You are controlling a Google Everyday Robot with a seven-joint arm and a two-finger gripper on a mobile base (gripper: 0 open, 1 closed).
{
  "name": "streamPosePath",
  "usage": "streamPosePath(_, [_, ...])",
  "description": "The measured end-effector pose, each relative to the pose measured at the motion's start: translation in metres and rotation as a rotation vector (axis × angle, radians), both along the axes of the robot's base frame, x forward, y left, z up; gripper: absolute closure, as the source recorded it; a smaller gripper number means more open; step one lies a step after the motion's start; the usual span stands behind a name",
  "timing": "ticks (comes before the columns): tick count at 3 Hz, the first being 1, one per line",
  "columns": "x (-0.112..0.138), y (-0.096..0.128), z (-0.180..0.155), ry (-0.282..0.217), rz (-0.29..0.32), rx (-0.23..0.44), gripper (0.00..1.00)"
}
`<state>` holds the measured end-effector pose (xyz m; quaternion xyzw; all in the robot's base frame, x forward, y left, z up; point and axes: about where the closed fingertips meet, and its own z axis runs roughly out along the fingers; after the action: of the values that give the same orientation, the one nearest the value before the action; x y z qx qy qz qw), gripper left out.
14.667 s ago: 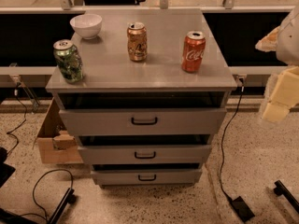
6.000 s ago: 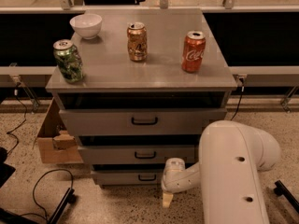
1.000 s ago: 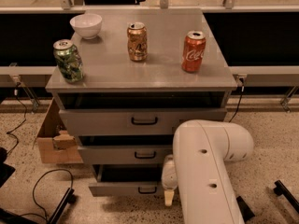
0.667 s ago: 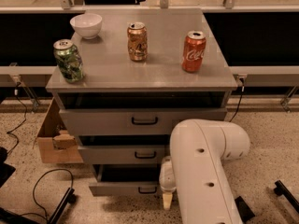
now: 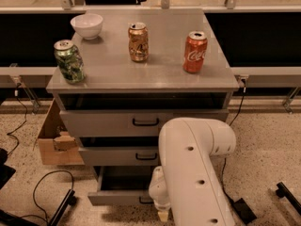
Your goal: Open bottom drawer
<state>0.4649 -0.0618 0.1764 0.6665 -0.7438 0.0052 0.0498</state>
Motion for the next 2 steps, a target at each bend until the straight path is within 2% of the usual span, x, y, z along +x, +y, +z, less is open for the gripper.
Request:
streamPosePath(1, [-0.0127,0.0035,0.0034,0.031,-0.002,-0.005,0.63])
streamPosePath(2, [-0.0127,0.0035,0.0110,0.031,-0.002,-0.005,0.67])
